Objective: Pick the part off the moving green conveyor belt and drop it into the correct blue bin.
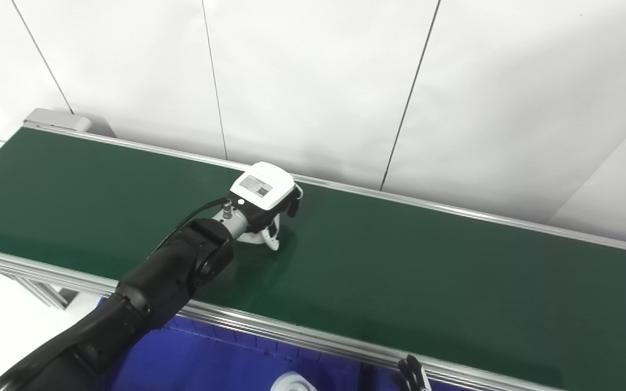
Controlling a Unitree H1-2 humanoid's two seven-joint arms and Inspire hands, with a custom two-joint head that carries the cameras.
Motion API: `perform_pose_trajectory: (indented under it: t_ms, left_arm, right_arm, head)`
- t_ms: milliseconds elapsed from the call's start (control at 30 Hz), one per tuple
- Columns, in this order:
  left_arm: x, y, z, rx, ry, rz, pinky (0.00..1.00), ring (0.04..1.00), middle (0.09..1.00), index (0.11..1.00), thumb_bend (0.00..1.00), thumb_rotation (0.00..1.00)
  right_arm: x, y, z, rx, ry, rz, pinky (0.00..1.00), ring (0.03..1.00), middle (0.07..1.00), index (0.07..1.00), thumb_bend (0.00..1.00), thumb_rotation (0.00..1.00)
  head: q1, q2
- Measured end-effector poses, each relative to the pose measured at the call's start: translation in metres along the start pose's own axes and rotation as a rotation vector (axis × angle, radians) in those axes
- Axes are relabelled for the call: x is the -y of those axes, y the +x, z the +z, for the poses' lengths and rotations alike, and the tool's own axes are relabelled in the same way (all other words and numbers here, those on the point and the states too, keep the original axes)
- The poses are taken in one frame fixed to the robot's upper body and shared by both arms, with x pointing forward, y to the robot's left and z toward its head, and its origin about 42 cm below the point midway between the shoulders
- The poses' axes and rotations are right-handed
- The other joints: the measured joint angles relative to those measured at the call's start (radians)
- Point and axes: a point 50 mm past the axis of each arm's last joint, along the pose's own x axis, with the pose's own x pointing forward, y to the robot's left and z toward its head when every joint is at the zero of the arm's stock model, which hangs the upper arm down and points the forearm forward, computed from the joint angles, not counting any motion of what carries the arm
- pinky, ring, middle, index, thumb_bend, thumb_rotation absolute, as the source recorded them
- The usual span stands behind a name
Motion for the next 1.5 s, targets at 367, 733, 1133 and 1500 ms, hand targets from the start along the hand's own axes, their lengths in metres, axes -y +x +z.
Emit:
perform_pose_trajectory:
  t_ms: [367,733,1133,1500]
  left_arm:
    - [-0.017,-0.006,-0.006,-0.001,-0.035,0.002,0.36,0.434,0.562,0.469,0.49,0.00]
    - [-0.061,-0.022,0.032,0.133,-0.123,0.154,0.32,0.456,0.563,0.486,0.47,0.00]
    - [-0.067,-0.083,0.051,0.185,-0.234,0.163,0.32,0.439,0.536,0.515,0.47,0.00]
    - [-0.040,-0.169,0.095,0.150,-0.428,0.060,0.33,0.446,0.542,0.497,0.47,0.00]
  right_arm:
    - [-0.009,0.003,0.003,0.012,0.027,0.010,0.96,0.925,0.960,0.995,0.85,1.00]
    - [0.006,0.009,0.001,0.023,-0.004,0.010,0.98,0.930,0.966,1.000,0.86,1.00]
    - [-0.001,0.011,0.006,0.039,0.013,0.020,0.98,0.933,0.969,1.000,0.84,1.00]
    - [0.018,0.008,0.034,0.083,-0.015,0.018,0.99,0.942,0.972,1.000,0.85,1.00]
  head:
    - [0.003,-0.002]
    - [0.009,-0.003]
    - [0.051,0.078]
    - [0.141,0.204]
